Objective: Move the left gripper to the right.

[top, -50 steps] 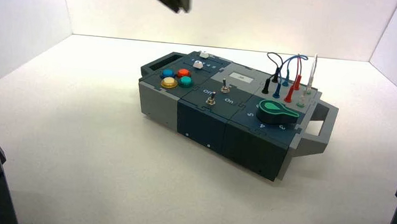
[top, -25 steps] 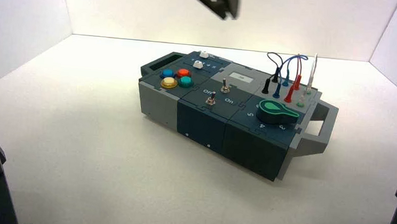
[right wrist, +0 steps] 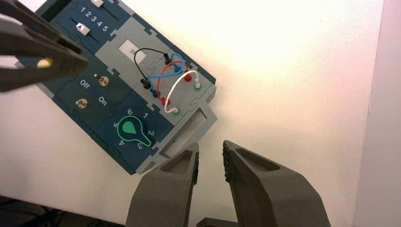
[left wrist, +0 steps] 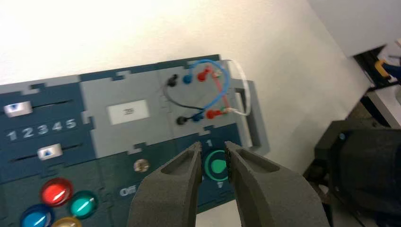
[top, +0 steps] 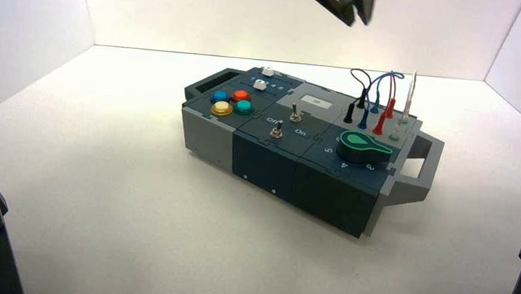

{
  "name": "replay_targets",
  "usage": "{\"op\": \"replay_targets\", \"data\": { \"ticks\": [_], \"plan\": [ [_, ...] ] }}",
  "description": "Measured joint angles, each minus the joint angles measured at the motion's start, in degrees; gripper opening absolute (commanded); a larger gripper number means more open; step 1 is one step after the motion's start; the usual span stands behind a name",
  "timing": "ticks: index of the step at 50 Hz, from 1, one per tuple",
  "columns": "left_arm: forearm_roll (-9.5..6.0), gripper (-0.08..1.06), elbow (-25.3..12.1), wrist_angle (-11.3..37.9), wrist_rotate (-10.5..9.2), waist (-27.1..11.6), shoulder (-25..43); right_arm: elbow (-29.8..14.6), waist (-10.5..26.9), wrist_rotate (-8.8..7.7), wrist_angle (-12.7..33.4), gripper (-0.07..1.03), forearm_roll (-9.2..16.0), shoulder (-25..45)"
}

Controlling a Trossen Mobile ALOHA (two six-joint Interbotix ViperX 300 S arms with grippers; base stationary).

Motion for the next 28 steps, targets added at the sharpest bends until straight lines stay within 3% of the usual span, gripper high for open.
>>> {"op": "replay_targets", "data": {
  "ticks": [28],
  "plan": [
    [-0.18, 0.29, -2.46, -0.18, 0.0, -1.58, 2.02, 0.53, -0.09, 0.0, -0.35, 0.3, -0.35, -0.09]
  ]
}}
